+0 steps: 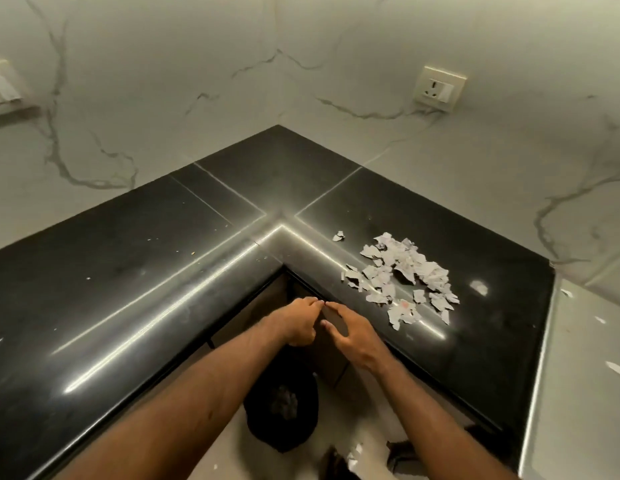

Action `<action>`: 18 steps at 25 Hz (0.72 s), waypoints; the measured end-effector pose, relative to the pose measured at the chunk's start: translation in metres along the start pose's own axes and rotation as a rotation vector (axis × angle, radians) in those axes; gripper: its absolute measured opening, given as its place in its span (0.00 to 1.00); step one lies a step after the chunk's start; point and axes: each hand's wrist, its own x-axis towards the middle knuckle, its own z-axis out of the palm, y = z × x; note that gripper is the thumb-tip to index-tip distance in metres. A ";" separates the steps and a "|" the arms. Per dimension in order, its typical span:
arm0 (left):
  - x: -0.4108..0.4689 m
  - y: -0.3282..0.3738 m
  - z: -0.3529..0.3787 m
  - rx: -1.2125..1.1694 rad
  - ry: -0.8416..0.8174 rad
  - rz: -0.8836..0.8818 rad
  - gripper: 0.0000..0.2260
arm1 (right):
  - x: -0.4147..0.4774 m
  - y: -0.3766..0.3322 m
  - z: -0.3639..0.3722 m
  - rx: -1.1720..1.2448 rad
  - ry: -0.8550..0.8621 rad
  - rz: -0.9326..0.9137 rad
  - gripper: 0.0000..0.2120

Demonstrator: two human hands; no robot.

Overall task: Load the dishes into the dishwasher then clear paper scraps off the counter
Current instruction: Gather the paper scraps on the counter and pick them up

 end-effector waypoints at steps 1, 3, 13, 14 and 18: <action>0.001 0.007 -0.002 0.026 -0.015 0.018 0.32 | -0.010 0.003 -0.009 -0.004 0.019 -0.010 0.28; 0.010 0.022 -0.002 0.088 -0.075 0.050 0.35 | -0.027 0.015 -0.021 -0.021 0.008 0.005 0.30; 0.099 0.040 -0.031 0.120 -0.082 0.023 0.42 | -0.030 0.071 -0.062 -0.170 -0.165 -0.117 0.30; 0.109 0.037 -0.036 0.144 -0.092 -0.011 0.44 | -0.022 0.076 -0.064 -0.185 -0.145 -0.134 0.30; 0.143 0.022 -0.050 0.225 -0.109 -0.173 0.54 | 0.013 0.086 -0.070 -0.144 0.009 -0.066 0.28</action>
